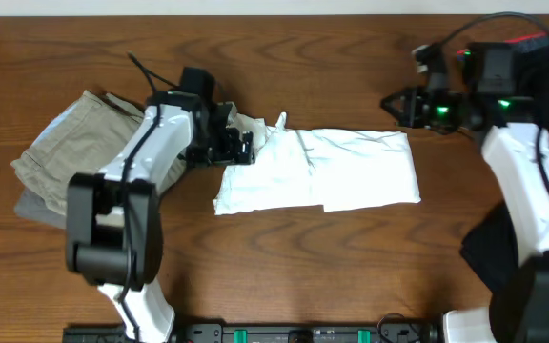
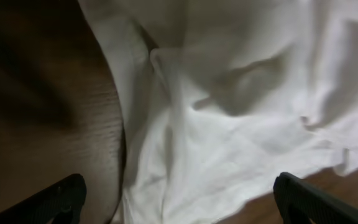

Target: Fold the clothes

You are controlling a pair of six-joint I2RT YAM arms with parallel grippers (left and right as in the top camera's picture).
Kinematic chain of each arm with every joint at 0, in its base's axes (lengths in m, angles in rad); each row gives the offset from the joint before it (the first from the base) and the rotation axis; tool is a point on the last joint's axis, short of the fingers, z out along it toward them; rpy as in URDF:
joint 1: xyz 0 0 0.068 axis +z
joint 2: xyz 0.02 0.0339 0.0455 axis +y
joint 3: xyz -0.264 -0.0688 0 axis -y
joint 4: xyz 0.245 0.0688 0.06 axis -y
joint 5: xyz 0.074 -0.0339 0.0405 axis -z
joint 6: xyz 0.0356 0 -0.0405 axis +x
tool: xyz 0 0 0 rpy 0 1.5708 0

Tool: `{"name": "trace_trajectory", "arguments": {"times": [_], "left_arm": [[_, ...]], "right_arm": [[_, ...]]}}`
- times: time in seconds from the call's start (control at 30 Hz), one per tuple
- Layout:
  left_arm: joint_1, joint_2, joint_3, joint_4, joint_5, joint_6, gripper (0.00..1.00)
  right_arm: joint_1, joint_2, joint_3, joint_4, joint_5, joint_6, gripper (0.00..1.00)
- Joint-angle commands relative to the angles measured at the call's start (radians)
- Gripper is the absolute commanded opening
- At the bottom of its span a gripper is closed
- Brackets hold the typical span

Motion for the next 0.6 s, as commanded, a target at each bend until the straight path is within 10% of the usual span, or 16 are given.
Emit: {"name": "trace_trajectory", "arguments": {"times": [0.0,0.47,0.57], "left_arm": [[0.014,0.042,-0.007,-0.002,0.001,0.013,0.98],[0.036,0.22,-0.007,0.034,0.293,0.14,0.99],[0.036,0.254,-0.007,0.034,0.295,0.14,0.81]], "right_arm": [[-0.021,-0.029,0.007,-0.05,0.037,-0.074,0.05],[-0.022,-0.029,0.007,-0.135,0.148,-0.098,0.04],[-0.022,-0.029,0.007,-0.138,0.148,-0.098,0.04]]}}
